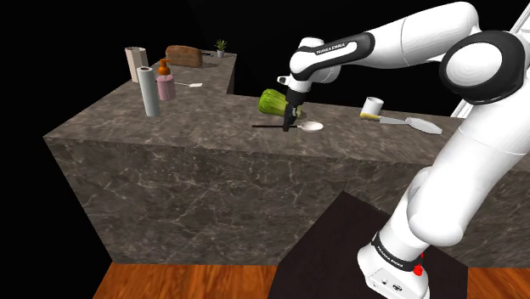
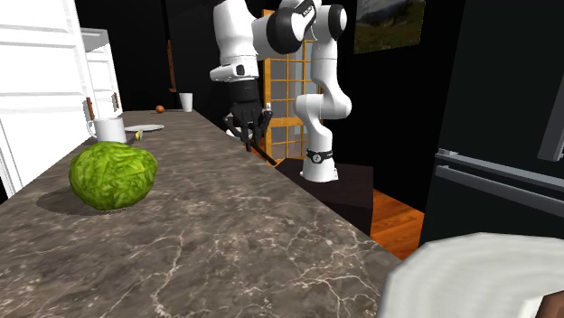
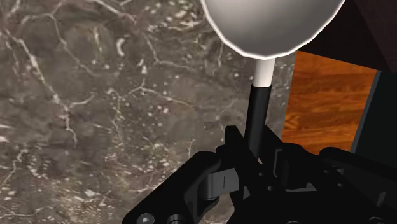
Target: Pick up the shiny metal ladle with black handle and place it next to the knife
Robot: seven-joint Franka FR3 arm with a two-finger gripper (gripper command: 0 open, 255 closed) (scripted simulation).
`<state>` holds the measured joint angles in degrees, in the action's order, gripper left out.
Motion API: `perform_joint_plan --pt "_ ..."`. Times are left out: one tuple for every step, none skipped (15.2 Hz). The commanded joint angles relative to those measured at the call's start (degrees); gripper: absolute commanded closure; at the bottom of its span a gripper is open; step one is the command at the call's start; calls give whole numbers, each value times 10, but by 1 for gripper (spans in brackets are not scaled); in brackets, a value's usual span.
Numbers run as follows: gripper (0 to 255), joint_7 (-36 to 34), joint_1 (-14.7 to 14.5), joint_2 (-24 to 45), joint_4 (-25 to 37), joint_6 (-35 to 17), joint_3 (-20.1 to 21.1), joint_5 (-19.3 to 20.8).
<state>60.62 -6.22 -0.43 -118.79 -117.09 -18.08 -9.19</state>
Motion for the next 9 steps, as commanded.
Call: perform_joint_plan --pt "255 -4 0 -5 9 14 0 3" --pt "255 -5 0 -7 14 21 0 4" --pt "255 -7 0 -10 20 29 0 6" --pt "255 -8 0 -12 25 36 0 7" --pt "255 -10 0 -14 31 43 0 8" --pt "255 -12 0 -16 36 51 0 9" --pt "255 -13 0 -18 42 58 0 10" --pt "255 -14 0 -20 48 65 1 11" --pt "255 -16 0 -21 54 73 1 12"
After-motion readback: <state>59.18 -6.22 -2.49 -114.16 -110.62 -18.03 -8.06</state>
